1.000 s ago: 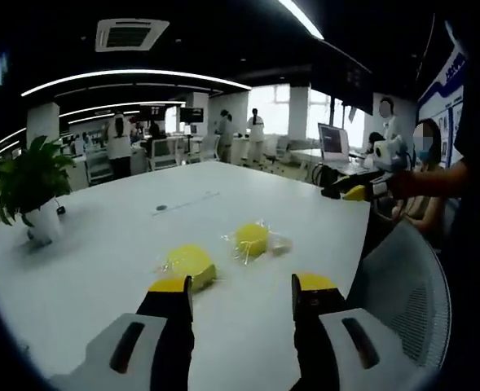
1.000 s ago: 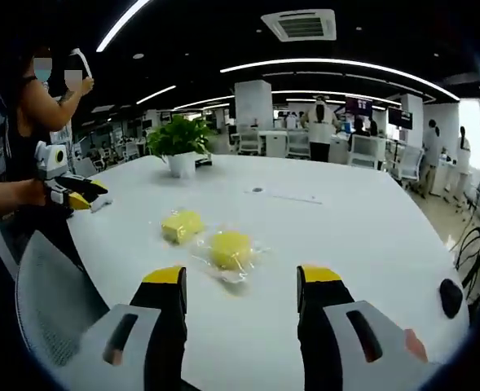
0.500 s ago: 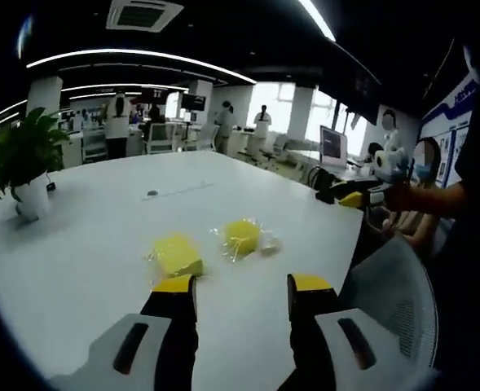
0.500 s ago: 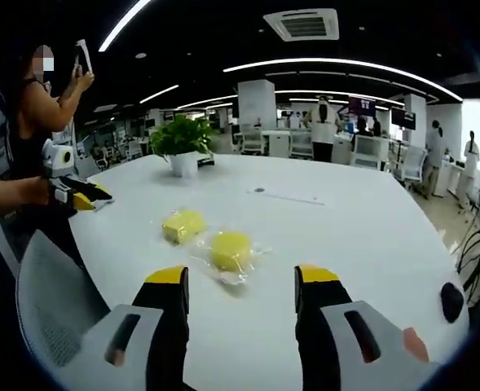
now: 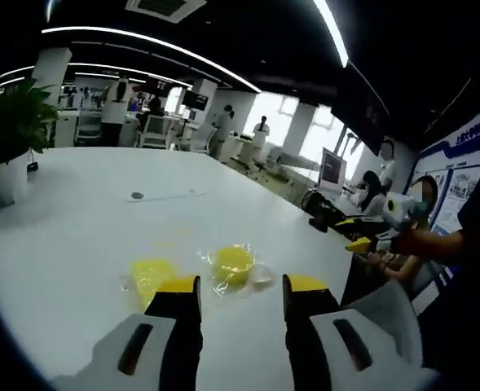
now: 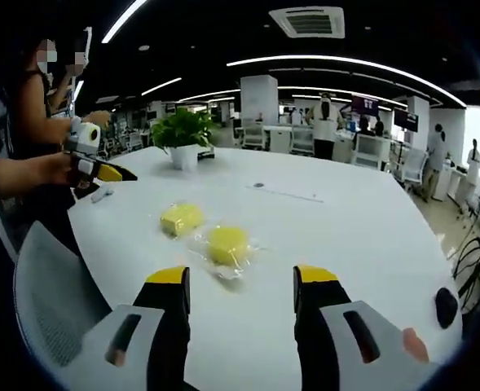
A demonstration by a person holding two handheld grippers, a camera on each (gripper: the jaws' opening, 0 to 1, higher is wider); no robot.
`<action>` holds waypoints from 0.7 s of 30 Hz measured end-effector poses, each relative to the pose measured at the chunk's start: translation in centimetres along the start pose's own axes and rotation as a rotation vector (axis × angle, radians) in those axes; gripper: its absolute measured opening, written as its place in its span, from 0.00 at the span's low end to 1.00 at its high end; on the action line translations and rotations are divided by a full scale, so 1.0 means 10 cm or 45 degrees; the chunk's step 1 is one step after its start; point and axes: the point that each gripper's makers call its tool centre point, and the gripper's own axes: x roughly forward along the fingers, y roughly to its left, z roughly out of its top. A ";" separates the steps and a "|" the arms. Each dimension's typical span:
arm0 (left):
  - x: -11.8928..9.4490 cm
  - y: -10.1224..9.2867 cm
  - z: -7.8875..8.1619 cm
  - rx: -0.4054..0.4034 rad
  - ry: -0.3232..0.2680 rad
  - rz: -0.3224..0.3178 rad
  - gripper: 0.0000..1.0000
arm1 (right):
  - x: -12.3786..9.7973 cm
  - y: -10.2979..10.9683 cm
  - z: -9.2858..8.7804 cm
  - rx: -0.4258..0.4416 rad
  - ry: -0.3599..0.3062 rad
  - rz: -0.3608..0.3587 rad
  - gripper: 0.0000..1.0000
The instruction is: Compare the silicone blocks by pressing each to a similar depth, holding the contact briefly, and releasing to observe deformation and rebound differences across the visible hardness samples.
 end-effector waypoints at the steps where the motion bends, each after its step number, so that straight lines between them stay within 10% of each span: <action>1: 0.05 0.01 0.02 -0.020 0.002 -0.009 0.36 | 0.00 -0.01 0.00 -0.002 -0.002 -0.004 0.46; 21: 0.52 0.24 0.19 -0.123 0.079 -0.016 0.42 | 0.00 -0.05 0.04 -0.015 0.014 -0.008 0.46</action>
